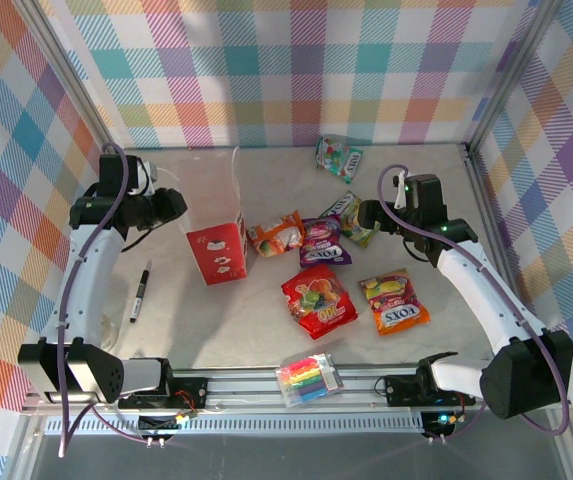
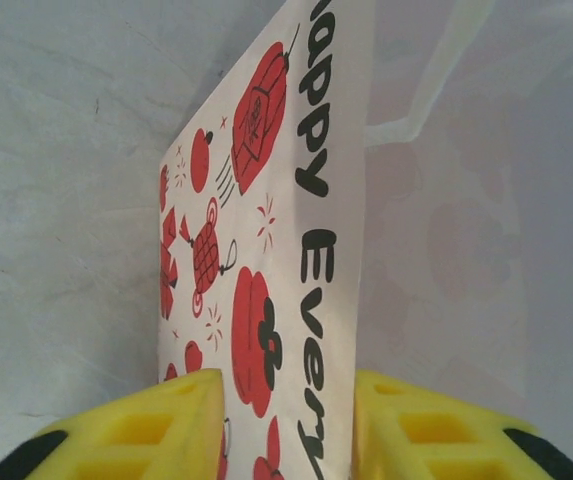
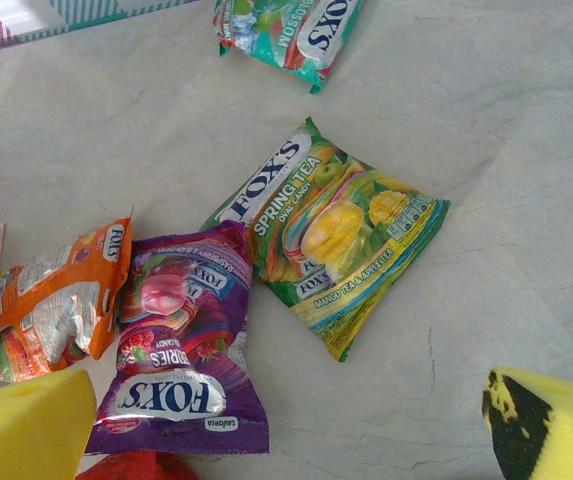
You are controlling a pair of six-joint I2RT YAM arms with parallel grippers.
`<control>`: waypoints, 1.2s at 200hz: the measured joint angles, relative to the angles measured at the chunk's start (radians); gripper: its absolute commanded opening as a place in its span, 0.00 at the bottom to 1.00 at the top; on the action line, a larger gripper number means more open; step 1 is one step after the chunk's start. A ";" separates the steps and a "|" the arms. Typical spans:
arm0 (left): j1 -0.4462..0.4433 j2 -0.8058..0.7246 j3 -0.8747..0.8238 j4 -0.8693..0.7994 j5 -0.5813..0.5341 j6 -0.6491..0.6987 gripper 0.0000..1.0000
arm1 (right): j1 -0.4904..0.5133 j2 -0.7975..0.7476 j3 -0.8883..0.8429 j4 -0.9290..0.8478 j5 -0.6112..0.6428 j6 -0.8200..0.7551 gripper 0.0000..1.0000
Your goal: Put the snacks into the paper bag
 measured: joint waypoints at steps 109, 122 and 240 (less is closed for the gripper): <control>0.023 0.009 -0.005 0.026 0.085 -0.016 0.00 | 0.000 0.093 0.065 -0.025 0.005 -0.001 0.99; 0.023 0.009 -0.005 0.028 0.102 -0.016 0.00 | 0.000 0.148 0.124 -0.041 0.008 -0.001 0.99; 0.024 0.065 0.021 0.020 0.121 0.007 0.01 | -0.030 0.803 0.723 -0.095 0.024 -0.028 1.00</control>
